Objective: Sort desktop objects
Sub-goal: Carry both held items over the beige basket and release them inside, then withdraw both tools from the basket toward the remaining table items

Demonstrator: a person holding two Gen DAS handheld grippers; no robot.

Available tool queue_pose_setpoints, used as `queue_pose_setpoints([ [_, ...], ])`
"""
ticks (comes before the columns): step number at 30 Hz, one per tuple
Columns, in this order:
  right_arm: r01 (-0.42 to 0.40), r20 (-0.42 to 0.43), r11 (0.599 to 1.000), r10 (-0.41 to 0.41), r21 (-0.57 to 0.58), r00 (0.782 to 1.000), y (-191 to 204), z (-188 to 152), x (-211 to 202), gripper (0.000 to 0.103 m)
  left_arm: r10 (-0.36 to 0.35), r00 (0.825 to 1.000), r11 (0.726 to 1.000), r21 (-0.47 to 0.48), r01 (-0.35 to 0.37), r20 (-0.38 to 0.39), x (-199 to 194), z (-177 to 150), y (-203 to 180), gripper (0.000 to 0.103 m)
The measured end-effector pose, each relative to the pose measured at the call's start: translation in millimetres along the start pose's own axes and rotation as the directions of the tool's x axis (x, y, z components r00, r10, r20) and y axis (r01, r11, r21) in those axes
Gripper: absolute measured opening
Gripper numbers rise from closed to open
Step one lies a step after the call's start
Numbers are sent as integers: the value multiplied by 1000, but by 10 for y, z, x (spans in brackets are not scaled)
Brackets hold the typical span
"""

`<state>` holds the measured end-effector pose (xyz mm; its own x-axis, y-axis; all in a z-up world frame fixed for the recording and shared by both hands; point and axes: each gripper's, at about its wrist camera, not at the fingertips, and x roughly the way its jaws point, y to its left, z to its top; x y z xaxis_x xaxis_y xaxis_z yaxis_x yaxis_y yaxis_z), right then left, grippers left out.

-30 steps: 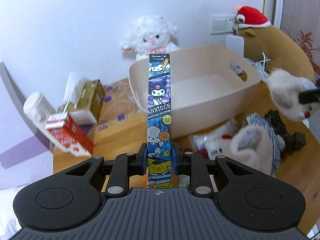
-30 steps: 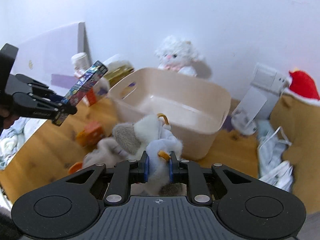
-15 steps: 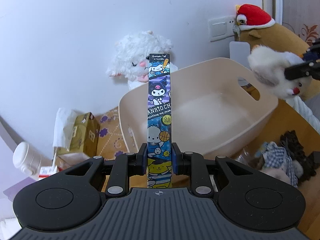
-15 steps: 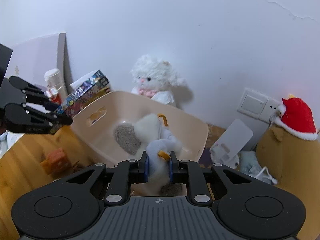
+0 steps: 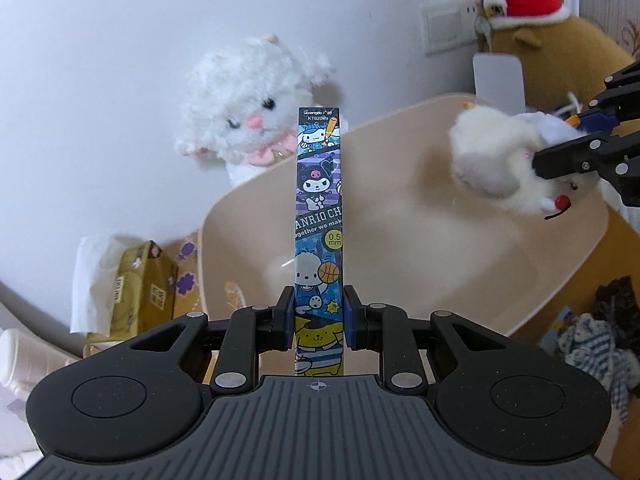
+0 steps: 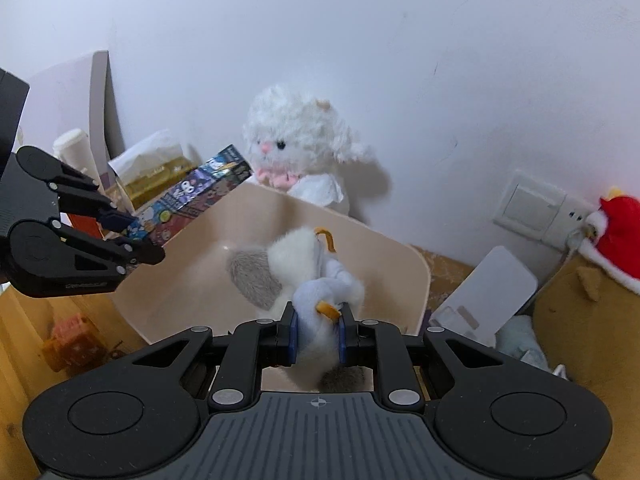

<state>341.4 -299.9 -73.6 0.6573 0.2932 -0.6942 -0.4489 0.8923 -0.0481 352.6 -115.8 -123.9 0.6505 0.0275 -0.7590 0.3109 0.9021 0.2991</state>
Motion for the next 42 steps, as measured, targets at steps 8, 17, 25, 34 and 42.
queue_pose_setpoints([
  [8,-11,-84,1000,13,20,996,-55,-10,331,17,-14,995,998,52,19,-95,386,2,-111,23],
  [17,-19,-136,1000,21,18,991,-60,-73,448,22,-39,990,999,20,42,-133,504,-25,-105,24],
  [25,-8,-113,1000,11,19,994,-14,-63,346,56,-12,994,1000,-9,11,-107,383,-40,-58,60],
  [34,33,-27,997,-31,64,999,49,-18,-2,96,2,998,997,-76,-7,-68,13,-62,94,71],
  [42,70,20,994,-72,82,997,114,-60,-385,103,18,1000,990,-141,-20,-9,-380,-232,334,79],
])
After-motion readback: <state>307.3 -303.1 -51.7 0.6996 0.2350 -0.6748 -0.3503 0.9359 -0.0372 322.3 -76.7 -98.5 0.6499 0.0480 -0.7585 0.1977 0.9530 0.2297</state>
